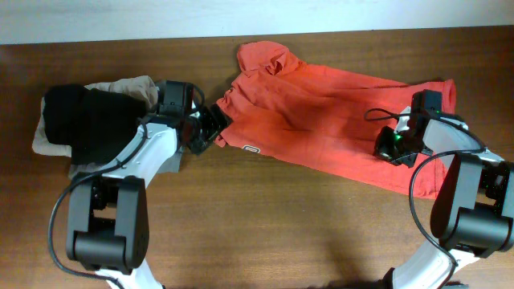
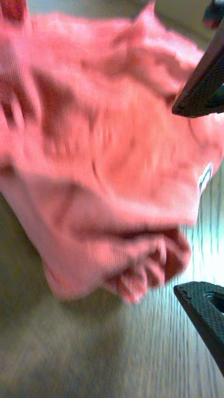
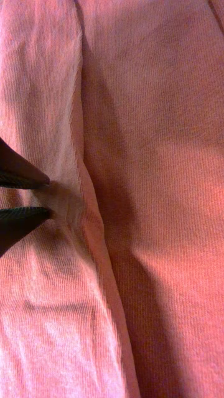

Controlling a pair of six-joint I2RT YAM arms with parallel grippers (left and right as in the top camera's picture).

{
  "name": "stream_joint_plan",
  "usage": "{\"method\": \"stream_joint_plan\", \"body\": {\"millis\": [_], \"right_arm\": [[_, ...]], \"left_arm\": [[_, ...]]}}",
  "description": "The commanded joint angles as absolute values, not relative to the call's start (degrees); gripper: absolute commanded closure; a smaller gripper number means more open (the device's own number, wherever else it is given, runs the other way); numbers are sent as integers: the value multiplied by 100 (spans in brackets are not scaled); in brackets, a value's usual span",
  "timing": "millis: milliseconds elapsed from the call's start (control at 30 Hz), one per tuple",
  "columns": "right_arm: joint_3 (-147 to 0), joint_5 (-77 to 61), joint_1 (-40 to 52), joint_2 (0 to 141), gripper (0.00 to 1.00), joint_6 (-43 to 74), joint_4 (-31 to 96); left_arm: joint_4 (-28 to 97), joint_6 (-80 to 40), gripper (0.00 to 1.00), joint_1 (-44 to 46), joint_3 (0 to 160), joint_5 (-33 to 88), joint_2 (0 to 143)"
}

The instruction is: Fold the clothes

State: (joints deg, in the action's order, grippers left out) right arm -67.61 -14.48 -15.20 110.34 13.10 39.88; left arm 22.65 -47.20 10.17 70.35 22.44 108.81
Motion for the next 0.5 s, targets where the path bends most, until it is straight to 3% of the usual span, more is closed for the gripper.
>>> {"method": "stream_joint_plan", "body": {"millis": [0, 467], "right_arm": [[-6600, -1177, -1463, 11295, 83, 1286, 3983], [-6600, -1177, -1463, 11295, 84, 1288, 3981]], "left_arm": [[2171, -4521, 16, 996, 7030, 2484, 10774], [2053, -4407, 16, 1096, 7022, 2119, 11137]]}}
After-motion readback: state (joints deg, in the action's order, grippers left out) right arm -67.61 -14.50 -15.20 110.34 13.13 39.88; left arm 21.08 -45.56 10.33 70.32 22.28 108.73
